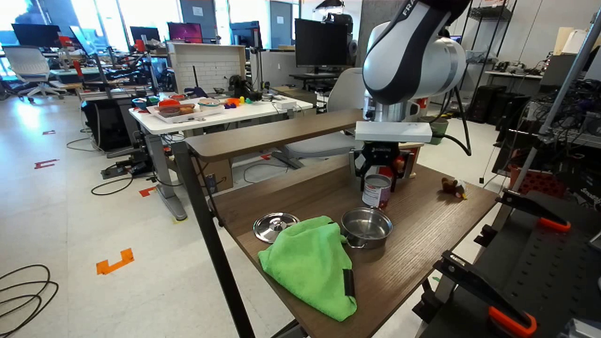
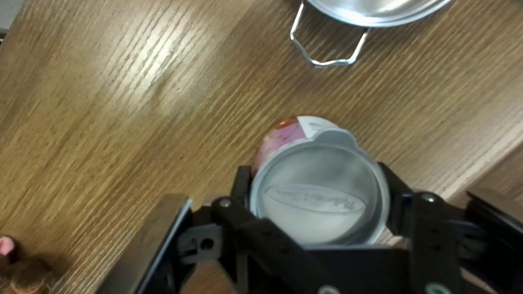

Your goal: Move the can to the left of the brown doll

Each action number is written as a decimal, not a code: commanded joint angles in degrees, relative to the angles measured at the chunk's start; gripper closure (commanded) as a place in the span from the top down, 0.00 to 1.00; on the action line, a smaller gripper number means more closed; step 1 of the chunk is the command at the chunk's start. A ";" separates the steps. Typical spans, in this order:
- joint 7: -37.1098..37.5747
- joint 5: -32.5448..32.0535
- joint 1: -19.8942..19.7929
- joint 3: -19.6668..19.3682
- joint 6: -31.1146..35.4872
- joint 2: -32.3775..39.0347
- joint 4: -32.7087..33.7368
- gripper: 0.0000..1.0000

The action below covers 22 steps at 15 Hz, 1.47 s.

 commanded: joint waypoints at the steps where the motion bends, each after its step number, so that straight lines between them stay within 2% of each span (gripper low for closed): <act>1: -2.34 1.37 0.72 -0.93 -1.75 -5.42 -4.65 0.47; 7: -4.94 -0.37 -0.19 -4.01 -2.45 -15.70 -14.96 0.47; 11: -8.34 1.06 -3.43 -5.56 -3.81 -18.76 -18.03 0.47; 15: -11.05 3.03 -7.53 -5.92 -5.64 -16.82 -17.59 0.47; 22: -9.88 2.90 -8.71 -7.32 -4.25 -11.70 -16.70 0.47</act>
